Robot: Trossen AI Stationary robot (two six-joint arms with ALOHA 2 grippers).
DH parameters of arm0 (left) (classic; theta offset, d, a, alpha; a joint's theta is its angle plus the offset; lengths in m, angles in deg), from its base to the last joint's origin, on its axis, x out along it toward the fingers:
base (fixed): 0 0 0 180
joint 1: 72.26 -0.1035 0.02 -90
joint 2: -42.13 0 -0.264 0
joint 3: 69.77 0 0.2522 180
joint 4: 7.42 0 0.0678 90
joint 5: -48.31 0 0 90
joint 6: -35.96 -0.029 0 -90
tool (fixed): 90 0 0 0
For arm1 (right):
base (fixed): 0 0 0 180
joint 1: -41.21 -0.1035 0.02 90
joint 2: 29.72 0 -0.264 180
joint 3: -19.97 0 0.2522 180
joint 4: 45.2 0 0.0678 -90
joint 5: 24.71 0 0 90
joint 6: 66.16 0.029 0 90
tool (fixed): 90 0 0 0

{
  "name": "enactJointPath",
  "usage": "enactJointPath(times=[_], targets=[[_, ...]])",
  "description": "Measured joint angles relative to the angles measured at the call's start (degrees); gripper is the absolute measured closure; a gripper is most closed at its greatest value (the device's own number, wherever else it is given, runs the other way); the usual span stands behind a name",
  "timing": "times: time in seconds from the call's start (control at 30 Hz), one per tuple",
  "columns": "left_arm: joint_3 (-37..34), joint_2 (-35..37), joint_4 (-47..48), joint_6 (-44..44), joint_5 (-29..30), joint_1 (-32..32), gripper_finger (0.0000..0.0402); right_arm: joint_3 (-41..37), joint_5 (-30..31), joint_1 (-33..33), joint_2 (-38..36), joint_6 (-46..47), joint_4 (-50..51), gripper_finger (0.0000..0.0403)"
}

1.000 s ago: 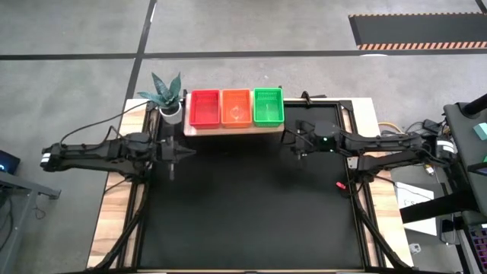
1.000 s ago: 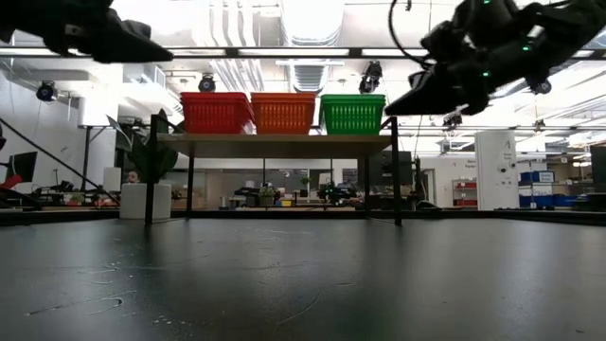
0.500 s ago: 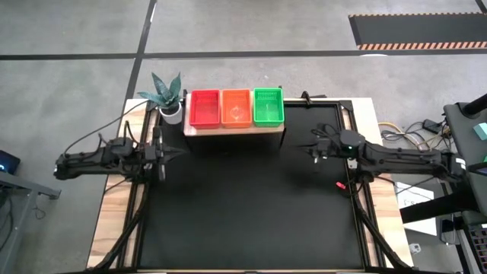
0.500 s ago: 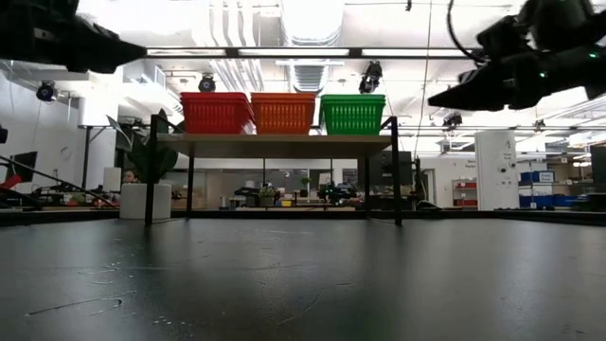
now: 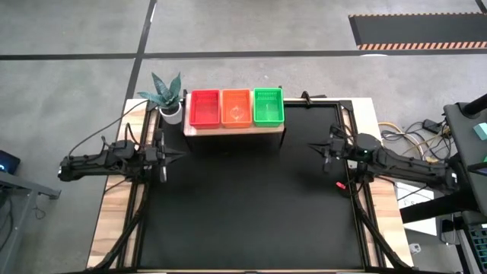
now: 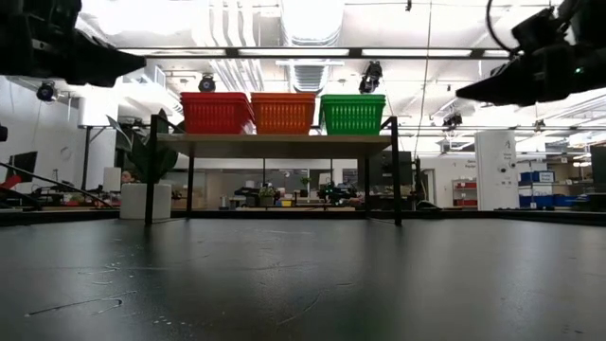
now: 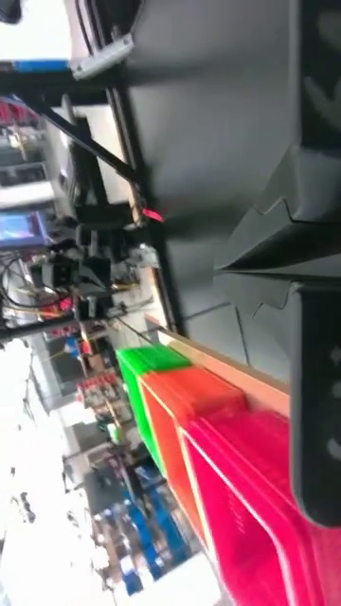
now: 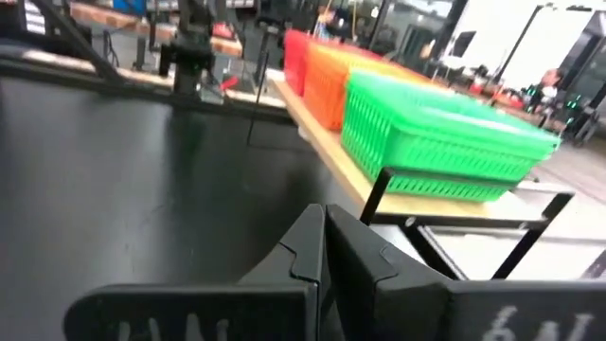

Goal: Stack baskets on shelf by color
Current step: Return to Home Position

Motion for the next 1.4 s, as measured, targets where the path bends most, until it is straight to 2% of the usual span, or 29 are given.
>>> enactJointPath(times=[0.2, 0.33, 0.57, 0.63, 0.73, 1.07, 1.4], targets=[[-0.84, 0.12, -3.06, 0.16, -6.49, 0.04, 0.0402, -1.11, -1.06, -0.02, -6.54, -0.57, 2.84, 0.0394], [-2.09, 0.24, -4.83, 0.15, -8.54, 0.04, 0.0402, -2.45, -3.26, 0.0, -9.98, 0.37, 2.69, 0.0394], [-3.54, 0.05, -5.1, -0.02, -8.59, 0.0, 0.0402, -4.79, -5.7, -0.02, -9.4, 0.88, -0.62, 0.0394], [-4.01, -0.08, -5.06, -0.02, -8.59, 0.0, 0.0402, -7.29, -8.35, 0.0, -9.74, 1.25, -5.22, 0.0394], [-4.28, -0.57, -4.57, -0.02, -8.61, 0.0, 0.0402, -7.85, -10.86, -0.02, -9.73, 2.32, -6.31, 0.0394], [-4.13, -1.59, -5.51, -0.15, -7.29, 0.0, 0.0402, -7.87, -11.02, -0.02, -8.81, 10.72, -6.37, 0.0394], [-4.13, -1.93, -5.58, -0.11, -7.25, 0.0, 0.0402, -7.89, -10.99, -0.02, -8.72, 10.08, -6.11, 0.0394]])
